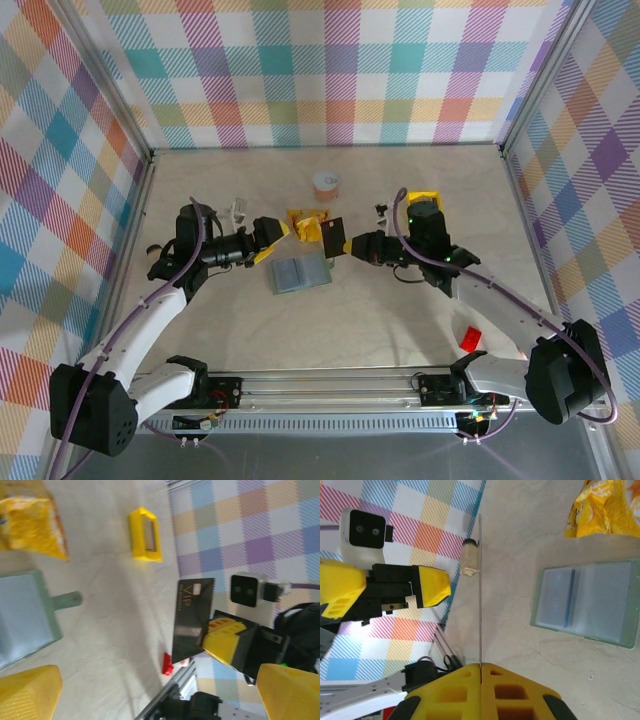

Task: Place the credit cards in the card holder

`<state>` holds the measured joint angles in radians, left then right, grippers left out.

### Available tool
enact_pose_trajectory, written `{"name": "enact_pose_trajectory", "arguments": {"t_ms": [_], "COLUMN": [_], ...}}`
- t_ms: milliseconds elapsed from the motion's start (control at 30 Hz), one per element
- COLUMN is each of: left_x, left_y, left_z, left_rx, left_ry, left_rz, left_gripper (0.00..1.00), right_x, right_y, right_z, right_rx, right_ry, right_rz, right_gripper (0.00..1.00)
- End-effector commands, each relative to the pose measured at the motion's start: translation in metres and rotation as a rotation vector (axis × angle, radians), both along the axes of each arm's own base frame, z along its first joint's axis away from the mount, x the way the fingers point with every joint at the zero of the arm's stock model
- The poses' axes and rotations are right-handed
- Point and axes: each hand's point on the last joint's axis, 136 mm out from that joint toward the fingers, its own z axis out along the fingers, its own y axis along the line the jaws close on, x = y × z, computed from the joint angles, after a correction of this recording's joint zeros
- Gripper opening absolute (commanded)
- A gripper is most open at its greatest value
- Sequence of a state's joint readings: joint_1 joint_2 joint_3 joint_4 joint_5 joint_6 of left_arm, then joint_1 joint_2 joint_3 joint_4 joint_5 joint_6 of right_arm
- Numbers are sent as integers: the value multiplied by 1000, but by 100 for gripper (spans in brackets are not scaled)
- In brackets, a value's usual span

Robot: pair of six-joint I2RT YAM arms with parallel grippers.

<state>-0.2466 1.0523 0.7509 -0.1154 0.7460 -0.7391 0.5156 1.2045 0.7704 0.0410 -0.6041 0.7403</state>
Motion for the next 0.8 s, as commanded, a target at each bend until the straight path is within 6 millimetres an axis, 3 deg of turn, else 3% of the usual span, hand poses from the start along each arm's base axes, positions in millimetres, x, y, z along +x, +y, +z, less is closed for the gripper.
{"name": "enact_pose_trajectory", "arguments": {"t_ms": [0,100,333,467,767], "left_x": [-6,-1,5,6,17], "left_y": [14,16,9,18,24], "left_z": [-40,-64,-98,-121,-148], "left_rx": [96,102,82,184,273], "left_ry": [55,83,129,170,215], "left_rz": [38,72,39,57,65], "left_gripper": [97,91,78,74,70], "right_x": [8,5,6,10,13], "right_y": [6,13,32,44,65], "right_z": [-16,-40,-79,-97,-124], "right_rx": [-45,-97,-128,-131,-150], "right_ry": [-65,-42,25,55,93], "right_rz": [-17,0,21,13,22], "right_gripper": [0,0,0,0,0]}}
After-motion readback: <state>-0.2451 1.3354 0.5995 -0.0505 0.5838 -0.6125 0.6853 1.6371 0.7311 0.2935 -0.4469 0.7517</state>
